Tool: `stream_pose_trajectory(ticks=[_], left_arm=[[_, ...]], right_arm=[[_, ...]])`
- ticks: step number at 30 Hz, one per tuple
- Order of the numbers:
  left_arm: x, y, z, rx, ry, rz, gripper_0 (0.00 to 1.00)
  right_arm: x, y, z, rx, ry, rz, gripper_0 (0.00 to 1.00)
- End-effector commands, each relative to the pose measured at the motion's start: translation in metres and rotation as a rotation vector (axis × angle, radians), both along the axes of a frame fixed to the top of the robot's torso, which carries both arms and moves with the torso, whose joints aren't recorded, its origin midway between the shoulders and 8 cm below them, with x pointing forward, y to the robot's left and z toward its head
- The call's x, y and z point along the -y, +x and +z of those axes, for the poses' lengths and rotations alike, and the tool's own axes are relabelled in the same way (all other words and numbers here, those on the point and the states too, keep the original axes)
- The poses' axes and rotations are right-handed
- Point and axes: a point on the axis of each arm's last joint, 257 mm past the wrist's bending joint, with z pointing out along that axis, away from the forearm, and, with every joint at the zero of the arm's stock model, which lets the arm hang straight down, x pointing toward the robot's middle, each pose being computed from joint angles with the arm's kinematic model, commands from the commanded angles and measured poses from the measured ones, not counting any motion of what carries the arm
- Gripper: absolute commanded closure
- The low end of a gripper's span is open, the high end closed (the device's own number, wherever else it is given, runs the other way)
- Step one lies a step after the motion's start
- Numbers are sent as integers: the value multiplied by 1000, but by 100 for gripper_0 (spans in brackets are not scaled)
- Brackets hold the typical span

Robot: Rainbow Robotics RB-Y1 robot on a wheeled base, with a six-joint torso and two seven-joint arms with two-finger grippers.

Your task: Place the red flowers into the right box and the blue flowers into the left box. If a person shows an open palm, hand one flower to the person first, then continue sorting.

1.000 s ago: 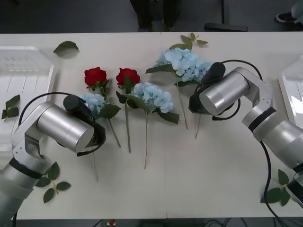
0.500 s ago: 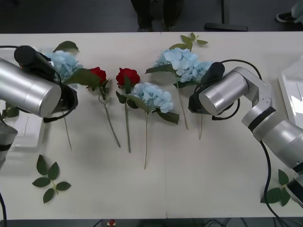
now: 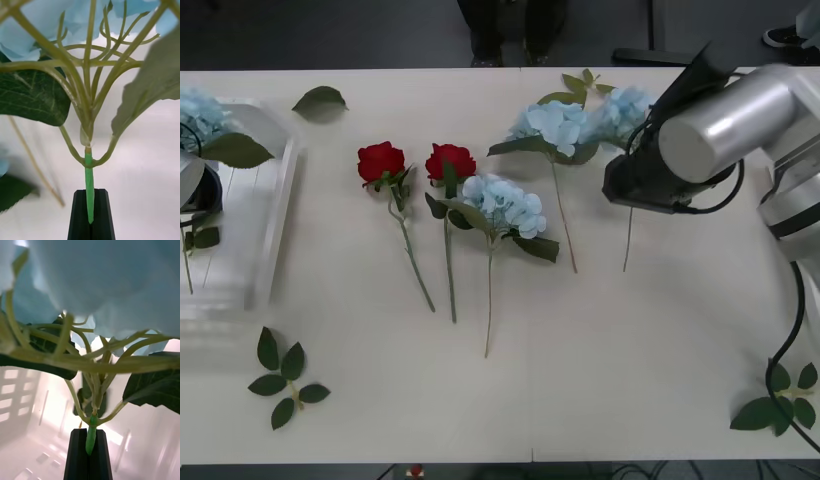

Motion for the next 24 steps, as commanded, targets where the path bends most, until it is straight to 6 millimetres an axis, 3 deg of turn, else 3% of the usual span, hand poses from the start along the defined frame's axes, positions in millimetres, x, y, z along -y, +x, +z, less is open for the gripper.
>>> stream_pose_trajectory(ticks=[1, 9, 15, 16, 19, 24], left_arm=[[-25, 2, 13, 3, 51, 23, 100], [-59, -3, 1, -19, 90, 68, 100], [-64, 1, -12, -21, 120, 51, 99], [-63, 1, -13, -23, 119, 52, 78], [-62, -3, -14, -42, 110, 62, 49], [-54, -2, -19, -55, 91, 41, 44]], right_arm=[[12, -11, 64, 55, -3, 69, 100], [34, -69, 132, 42, -59, 297, 100], [29, -89, 177, 141, -64, 566, 100], [24, -90, 185, 174, -66, 626, 100], [4, -91, 201, 261, -45, 745, 100], [-44, -81, 238, 489, 55, 879, 100]])
